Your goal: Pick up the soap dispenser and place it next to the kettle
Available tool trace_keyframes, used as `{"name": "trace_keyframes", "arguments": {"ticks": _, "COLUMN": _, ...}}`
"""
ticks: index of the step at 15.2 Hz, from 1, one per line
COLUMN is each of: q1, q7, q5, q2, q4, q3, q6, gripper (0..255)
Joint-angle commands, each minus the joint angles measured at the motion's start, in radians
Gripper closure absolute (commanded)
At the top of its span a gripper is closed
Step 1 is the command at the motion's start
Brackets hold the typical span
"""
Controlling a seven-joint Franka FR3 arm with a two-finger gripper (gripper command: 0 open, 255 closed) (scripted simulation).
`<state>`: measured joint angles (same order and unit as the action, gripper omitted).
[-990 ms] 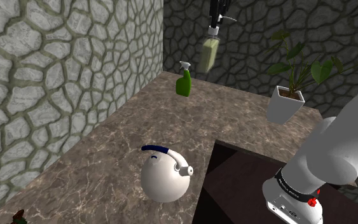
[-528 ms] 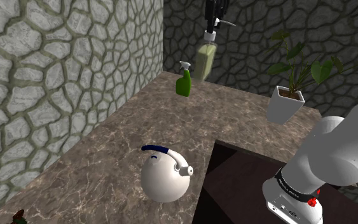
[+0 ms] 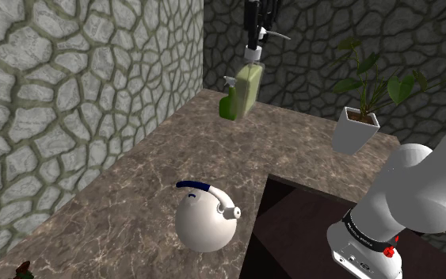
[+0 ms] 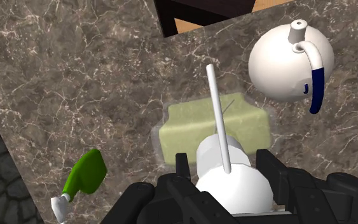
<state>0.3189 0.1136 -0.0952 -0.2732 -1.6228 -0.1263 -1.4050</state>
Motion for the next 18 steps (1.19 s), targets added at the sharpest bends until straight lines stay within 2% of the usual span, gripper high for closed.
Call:
{"name": "trace_keyframes", "arguments": {"ticks": 1, "q1": 0.017, "q7": 0.052, "q5": 0.007, "q2": -0.01, "q4": -0.01, "q3": -0.033, "q6": 0.005, "gripper": 255}}
{"name": "trace_keyframes", "arguments": {"ticks": 2, "q1": 0.027, "q7": 0.08, "q5": 0.012, "q2": -0.012, "q4": -0.009, "q3": -0.052, "q6": 0.011, "gripper": 255}}
{"name": "trace_keyframes", "arguments": {"ticks": 18, "q1": 0.033, "q7": 0.093, "q5": 0.025, "q2": -0.097, "q4": -0.315, "q3": -0.045, "q6": -0.211, "gripper": 255}}
